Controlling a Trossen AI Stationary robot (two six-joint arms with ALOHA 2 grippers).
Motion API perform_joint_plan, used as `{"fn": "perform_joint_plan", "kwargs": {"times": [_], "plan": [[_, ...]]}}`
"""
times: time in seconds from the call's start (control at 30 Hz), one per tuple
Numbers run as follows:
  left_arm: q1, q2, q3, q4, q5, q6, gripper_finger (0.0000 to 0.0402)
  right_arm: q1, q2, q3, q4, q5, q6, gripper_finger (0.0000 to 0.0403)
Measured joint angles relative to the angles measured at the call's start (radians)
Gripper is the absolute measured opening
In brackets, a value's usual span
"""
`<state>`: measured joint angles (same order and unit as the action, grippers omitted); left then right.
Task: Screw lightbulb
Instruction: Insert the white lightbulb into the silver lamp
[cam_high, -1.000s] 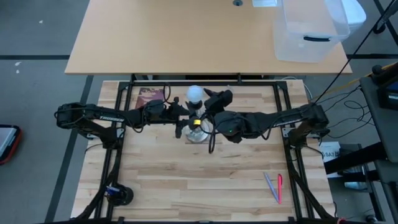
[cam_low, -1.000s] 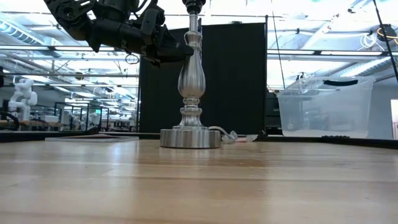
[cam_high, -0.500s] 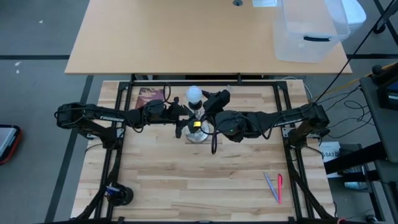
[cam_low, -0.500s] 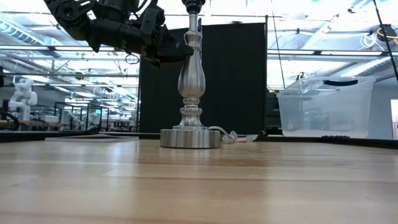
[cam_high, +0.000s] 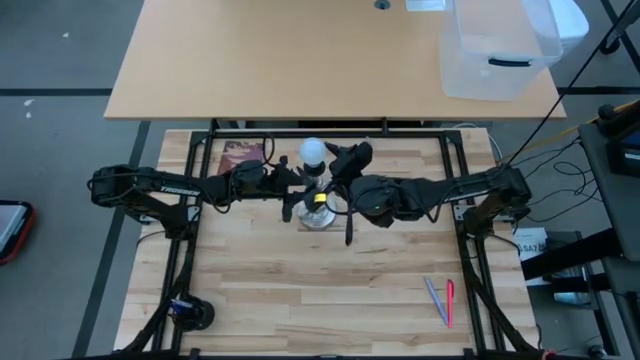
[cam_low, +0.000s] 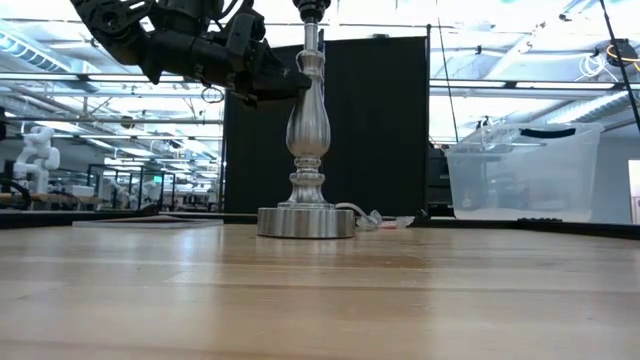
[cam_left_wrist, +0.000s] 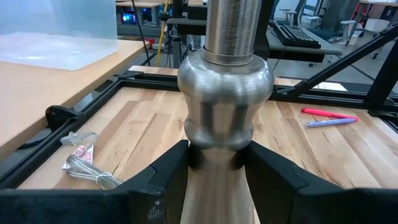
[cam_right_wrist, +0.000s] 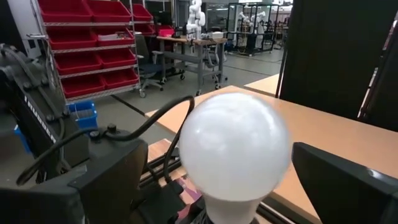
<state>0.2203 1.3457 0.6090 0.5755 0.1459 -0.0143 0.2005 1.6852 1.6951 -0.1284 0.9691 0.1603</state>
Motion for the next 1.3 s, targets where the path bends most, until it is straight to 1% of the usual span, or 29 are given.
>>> {"fn": "perform_joint_plan", "kwargs": {"times": [0.23,0.57,0.63,0.8,0.87,0.97,1.13,1.23,1.3], "plan": [[0.0,0.0,0.0,0.0,0.0,-0.002,0.0151,-0.003,-0.012,0.0,0.007,0.001,-0.013,0.0398],[0.0,0.0,0.0,0.0,0.0,-0.002,0.0151,-0.004,-0.012,0.001,0.11,-0.015,-0.099,0.0398],[0.0,0.0,0.0,0.001,0.0,-0.002,0.0151,-0.004,-0.012,0.012,0.11,-0.034,-0.099,0.0398],[0.0,0.0,0.0,0.0,-0.001,-0.002,0.0151,-0.004,-0.012,0.048,0.11,-0.034,-0.134,0.0398],[0.0,0.0,0.0,0.0,-0.001,-0.002,0.0151,-0.002,-0.012,0.07,0.129,-0.034,-0.176,0.0398],[0.0,0.0,0.0,0.0,-0.001,-0.001,0.0151,0.008,-0.012,0.108,0.172,-0.028,-0.302,0.0398],[0.0,0.0,0.0,0.001,-0.001,0.002,0.0151,0.046,-0.022,0.224,0.168,-0.02,-0.501,0.0389],[0.0,0.0,0.0,0.001,0.001,0.012,0.0151,0.078,-0.033,0.265,0.149,0.036,-0.61,0.0364],[0.0,0.0,0.0,0.001,0.001,0.016,0.0151,0.101,-0.046,0.267,0.116,0.096,-0.657,0.0327]]}}
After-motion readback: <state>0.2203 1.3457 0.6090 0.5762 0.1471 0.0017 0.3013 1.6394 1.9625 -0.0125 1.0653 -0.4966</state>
